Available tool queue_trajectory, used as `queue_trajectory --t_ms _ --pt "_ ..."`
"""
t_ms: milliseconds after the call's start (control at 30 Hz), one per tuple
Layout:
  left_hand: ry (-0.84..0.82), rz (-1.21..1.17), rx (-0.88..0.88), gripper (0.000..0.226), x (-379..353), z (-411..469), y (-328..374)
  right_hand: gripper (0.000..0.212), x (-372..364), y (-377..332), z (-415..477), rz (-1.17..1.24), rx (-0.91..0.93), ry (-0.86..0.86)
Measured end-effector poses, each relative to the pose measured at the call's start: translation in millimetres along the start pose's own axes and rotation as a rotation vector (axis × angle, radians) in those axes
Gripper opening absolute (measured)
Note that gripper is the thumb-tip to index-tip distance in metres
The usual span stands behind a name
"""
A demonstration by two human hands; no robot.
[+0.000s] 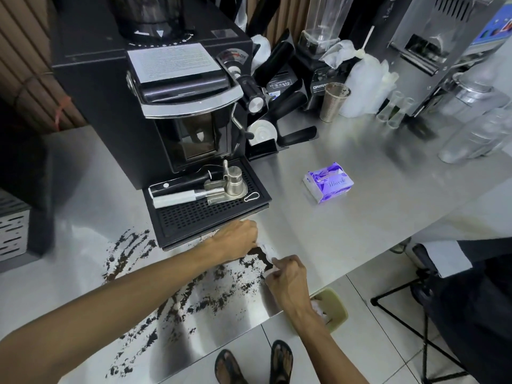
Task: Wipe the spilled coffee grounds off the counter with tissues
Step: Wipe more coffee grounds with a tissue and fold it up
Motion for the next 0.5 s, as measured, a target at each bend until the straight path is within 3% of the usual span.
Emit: queue_trajectory --t_ms 267,367,500 --pt "0.015 -0.134 0.146 0.025 -4 -14 -11 0.011 -8 3 6 -0.039 -0.078 -0.004" --pt "0.029 -0.226 0.181 0.019 -9 -18 -14 0.031 -2 -9 7 -0.034 -0.039 0.012" --pt "0.046 -0.317 0.202 0.019 -10 -22 -14 0.023 -3 -12 8 -0.002 -0.041 0.016"
Point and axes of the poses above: each hand's wrist, its own z-axis towards the middle knuckle, its own x-axis out of the back of the hand, y = z × x, the point moved 10 cm from there along z, towards the middle knuckle, and after that the axes turned 1 degree about y, right-handed, at the moved point
